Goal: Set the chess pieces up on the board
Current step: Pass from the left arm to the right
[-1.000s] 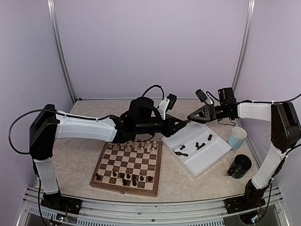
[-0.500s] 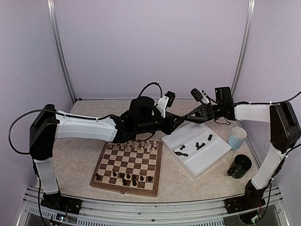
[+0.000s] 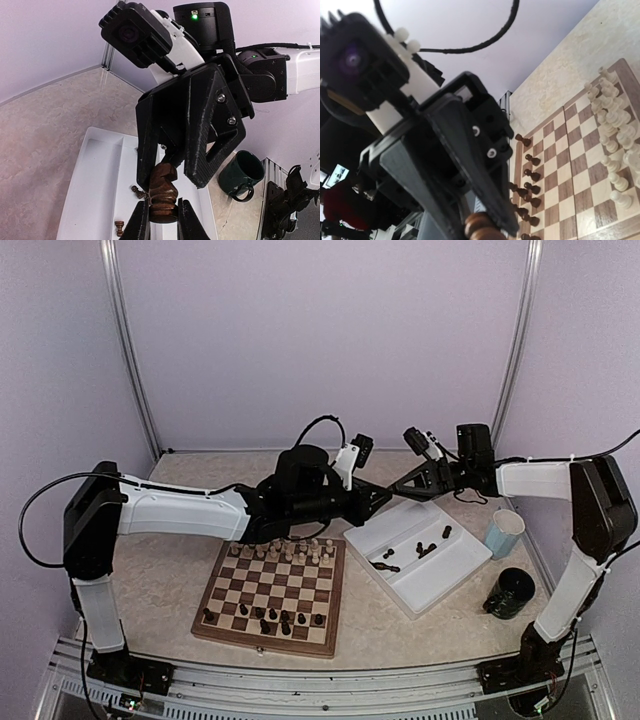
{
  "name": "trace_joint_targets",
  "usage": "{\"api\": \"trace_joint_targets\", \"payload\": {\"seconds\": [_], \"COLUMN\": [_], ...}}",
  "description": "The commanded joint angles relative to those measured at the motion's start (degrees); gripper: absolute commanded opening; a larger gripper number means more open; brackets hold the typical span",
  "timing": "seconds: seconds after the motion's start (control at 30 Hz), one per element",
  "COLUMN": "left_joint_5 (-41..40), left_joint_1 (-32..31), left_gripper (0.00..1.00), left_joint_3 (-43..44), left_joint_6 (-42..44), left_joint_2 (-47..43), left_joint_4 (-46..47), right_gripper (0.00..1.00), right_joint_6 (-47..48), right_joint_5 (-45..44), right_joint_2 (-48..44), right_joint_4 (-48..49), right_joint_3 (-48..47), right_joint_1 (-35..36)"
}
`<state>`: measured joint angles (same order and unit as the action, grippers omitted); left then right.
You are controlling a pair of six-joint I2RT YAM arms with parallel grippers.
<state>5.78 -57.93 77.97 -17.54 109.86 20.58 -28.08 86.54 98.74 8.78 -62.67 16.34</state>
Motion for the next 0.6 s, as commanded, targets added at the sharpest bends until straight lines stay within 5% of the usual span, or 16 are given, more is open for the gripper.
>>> {"api": "trace_joint_targets", "payload": {"seconds": [0.0, 0.17, 0.4, 0.57], "left_joint_5": [1.2, 1.3, 1.1, -0.8], "left_joint_1": [0.0, 0.0, 0.2, 0.2], "left_gripper": [0.08, 0.08, 0.15, 0.38], "left_joint_3": [1.4, 1.4, 1.4, 0.8], "left_joint_6": [0.2, 0.3, -0.3, 1.1], "left_joint_2": [1.4, 1.3, 1.7, 0.4], "left_joint_4": [0.1, 0.0, -0.5, -3.0], "right_gripper": [0.35, 0.34, 0.18, 0.15], "right_joint_6": [-1.8, -2.4, -1.0, 20.0], "right_joint_5": [1.2, 1.3, 1.2, -5.2], "right_joint_2": [0.9, 1.7, 2.0, 2.0], "right_joint_4": [3.5, 4.2, 4.1, -19.0], "right_joint_3": [0.5, 0.1, -0.4, -9.1], "right_joint_1": [0.8, 0.9, 1.5, 1.5]}}
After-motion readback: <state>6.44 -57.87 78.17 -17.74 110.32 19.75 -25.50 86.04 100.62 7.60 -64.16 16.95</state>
